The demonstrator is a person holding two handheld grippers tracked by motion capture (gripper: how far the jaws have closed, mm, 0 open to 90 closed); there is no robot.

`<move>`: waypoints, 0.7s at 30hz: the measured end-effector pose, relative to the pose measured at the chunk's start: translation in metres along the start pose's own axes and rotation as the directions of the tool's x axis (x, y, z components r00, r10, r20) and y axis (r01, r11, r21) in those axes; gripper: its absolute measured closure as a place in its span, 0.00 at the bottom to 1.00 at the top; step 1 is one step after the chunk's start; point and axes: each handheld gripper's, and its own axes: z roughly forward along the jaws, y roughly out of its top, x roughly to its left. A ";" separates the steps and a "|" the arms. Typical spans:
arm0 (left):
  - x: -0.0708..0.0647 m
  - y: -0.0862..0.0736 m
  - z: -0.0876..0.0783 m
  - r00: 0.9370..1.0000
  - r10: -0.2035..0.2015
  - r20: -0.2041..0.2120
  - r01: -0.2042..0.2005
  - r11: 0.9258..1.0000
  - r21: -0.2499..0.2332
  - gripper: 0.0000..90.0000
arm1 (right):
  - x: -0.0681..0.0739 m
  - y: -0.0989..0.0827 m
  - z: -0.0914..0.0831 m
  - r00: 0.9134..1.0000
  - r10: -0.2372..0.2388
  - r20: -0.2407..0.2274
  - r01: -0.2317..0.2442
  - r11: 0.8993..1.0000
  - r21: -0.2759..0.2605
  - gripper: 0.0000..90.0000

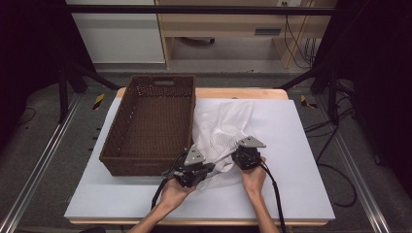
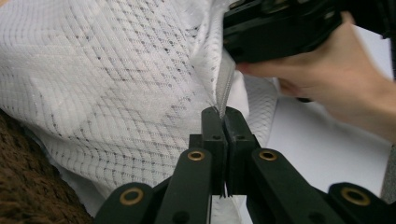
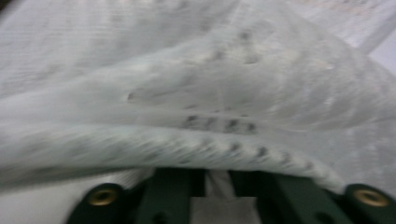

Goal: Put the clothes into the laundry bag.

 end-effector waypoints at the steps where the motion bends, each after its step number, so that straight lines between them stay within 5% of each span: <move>1: 0.001 0.000 0.001 1.000 -0.005 -0.004 0.005 1.000 0.002 0.98 | 0.001 0.001 -0.005 1.000 -0.017 -0.022 0.017 1.000 0.000 0.78; 4: 0.002 -0.002 0.003 1.000 -0.016 -0.010 0.016 1.000 -0.004 0.98 | 0.002 0.001 -0.026 0.995 -0.041 -0.092 0.040 0.999 -0.012 0.63; 9: 0.001 -0.001 0.003 1.000 -0.020 -0.021 0.019 1.000 -0.019 0.98 | 0.005 -0.005 -0.052 0.975 -0.057 -0.213 0.054 0.998 -0.023 0.49; 11: 0.001 -0.001 0.003 1.000 -0.020 -0.024 0.019 1.000 -0.024 0.98 | 0.010 -0.011 -0.053 0.966 -0.073 -0.249 0.072 0.997 -0.014 0.47; 14: 0.001 0.000 0.003 0.999 -0.021 -0.026 0.020 0.999 -0.027 0.98 | 0.019 -0.020 -0.042 0.962 -0.099 -0.255 0.112 0.993 0.040 0.46; 17: 0.000 0.000 0.002 0.999 -0.015 -0.029 0.015 0.999 -0.031 0.98 | 0.024 -0.021 -0.025 0.964 -0.100 -0.246 0.118 0.991 0.059 0.54; 21: -0.001 0.001 -0.001 1.000 -0.012 -0.029 0.011 0.999 -0.032 0.98 | 0.025 -0.018 -0.005 0.979 -0.050 -0.200 0.067 0.995 0.076 0.85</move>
